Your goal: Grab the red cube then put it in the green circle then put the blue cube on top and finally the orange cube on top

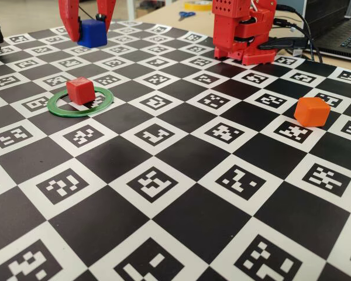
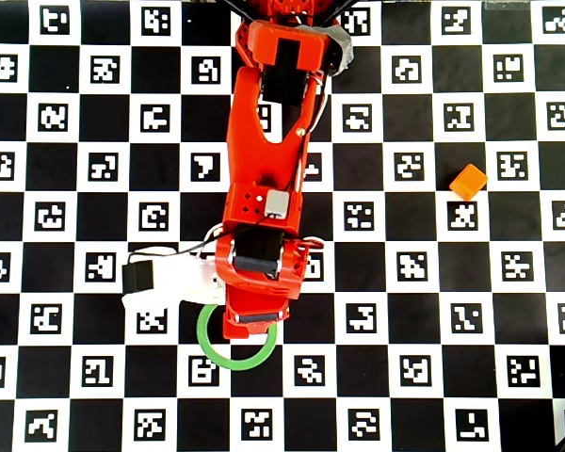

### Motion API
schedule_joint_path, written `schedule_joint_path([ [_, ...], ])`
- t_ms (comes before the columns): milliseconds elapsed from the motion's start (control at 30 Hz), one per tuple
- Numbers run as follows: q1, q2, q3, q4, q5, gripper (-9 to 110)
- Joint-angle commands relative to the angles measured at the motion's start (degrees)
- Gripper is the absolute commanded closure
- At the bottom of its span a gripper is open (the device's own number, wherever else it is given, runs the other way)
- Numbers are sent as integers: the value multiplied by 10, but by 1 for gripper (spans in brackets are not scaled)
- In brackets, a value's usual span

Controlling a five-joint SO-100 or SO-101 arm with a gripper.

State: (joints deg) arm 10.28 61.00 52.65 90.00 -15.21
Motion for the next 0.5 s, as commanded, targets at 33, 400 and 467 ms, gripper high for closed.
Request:
schedule_joint_path([
  [33, 11, 25, 5, -31, -1, 92],
  [400, 25, 32, 68, -96, -4, 92],
  [467, 27, 32, 73, -105, -4, 92],
])
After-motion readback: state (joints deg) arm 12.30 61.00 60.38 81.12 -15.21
